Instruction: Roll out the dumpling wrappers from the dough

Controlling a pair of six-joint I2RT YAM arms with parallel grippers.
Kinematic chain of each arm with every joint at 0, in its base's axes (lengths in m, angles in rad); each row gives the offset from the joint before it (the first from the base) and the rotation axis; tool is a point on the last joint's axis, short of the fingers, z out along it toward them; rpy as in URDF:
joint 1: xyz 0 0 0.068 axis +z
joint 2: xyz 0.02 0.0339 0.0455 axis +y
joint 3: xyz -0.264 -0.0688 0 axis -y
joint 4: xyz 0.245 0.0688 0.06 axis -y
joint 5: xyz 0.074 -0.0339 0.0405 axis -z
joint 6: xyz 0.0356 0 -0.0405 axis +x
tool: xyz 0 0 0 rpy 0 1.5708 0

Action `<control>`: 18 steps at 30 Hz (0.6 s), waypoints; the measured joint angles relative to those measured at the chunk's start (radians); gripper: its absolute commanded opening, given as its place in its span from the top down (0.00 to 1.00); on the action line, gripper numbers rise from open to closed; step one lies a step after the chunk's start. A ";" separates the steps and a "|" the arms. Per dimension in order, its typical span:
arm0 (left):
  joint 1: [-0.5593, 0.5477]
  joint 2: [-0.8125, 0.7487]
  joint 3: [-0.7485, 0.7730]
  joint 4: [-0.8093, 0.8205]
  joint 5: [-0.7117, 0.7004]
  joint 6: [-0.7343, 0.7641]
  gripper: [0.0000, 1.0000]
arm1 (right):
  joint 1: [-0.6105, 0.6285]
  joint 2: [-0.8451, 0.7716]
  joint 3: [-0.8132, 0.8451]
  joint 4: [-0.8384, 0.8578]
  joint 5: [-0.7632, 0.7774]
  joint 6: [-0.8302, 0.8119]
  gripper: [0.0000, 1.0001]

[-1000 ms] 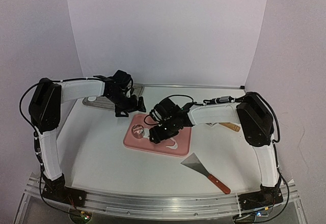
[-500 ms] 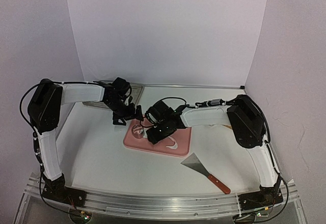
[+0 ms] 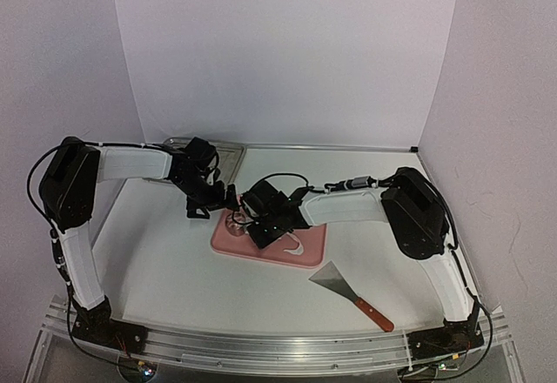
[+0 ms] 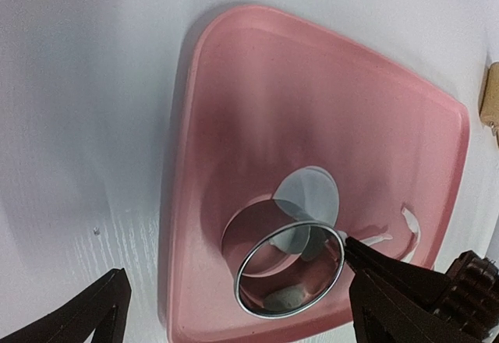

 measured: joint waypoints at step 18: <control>-0.095 0.067 0.065 -0.033 -0.068 0.047 0.01 | -0.069 -0.067 -0.154 0.169 -0.212 0.097 1.00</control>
